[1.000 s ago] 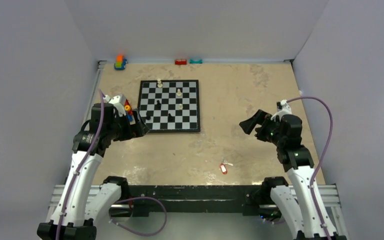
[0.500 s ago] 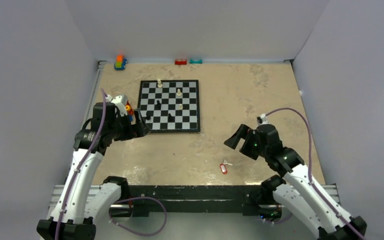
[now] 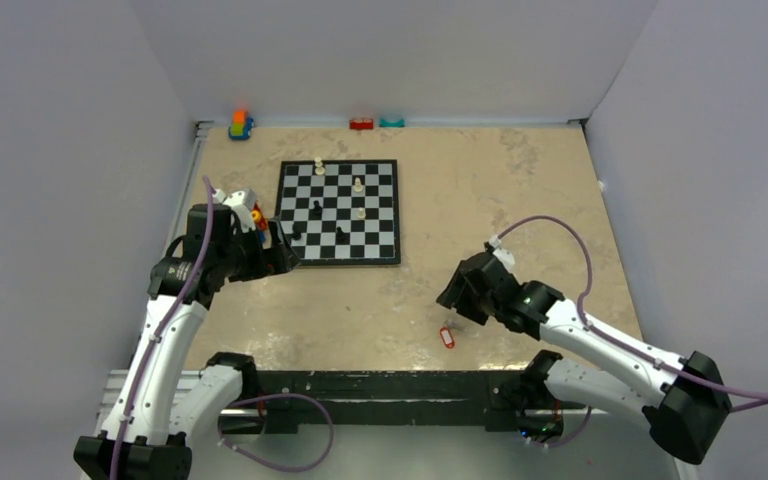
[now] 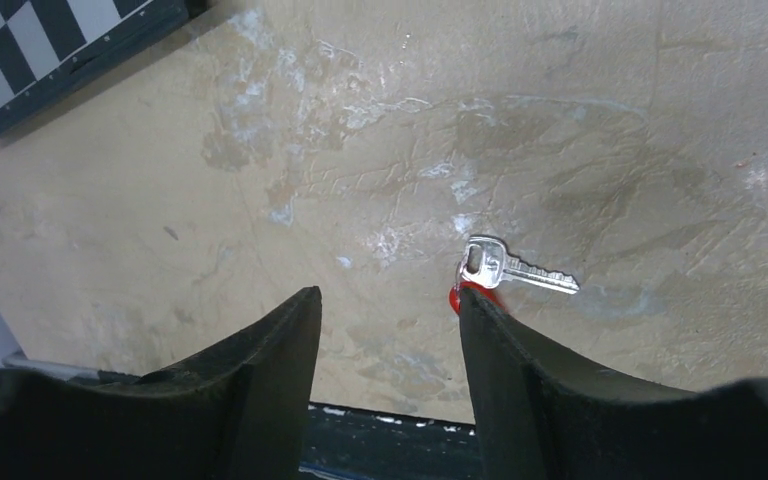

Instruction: Remove the keys from the keyring

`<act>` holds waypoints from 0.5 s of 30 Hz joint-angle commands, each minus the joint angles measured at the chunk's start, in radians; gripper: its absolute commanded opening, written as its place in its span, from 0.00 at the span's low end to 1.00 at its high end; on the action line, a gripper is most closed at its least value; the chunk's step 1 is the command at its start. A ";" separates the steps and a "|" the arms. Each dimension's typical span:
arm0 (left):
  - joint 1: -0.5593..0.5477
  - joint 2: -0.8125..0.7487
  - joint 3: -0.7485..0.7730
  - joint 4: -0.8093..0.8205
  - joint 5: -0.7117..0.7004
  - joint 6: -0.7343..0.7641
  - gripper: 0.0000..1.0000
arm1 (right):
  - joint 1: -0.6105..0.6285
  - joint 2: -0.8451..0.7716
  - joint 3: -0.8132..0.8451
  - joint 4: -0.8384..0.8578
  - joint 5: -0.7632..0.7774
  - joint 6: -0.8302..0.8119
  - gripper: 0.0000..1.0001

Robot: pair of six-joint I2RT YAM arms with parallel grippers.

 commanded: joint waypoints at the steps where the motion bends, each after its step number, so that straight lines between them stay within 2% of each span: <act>1: -0.006 0.004 0.002 0.011 0.004 0.013 0.97 | 0.003 -0.004 -0.036 -0.006 0.051 0.019 0.56; 5: -0.006 0.007 0.002 0.011 0.005 0.013 0.96 | 0.004 0.017 -0.056 0.015 0.037 0.024 0.45; 15: -0.007 0.007 0.002 0.011 0.004 0.013 0.95 | 0.035 0.238 -0.010 0.096 -0.028 -0.019 0.40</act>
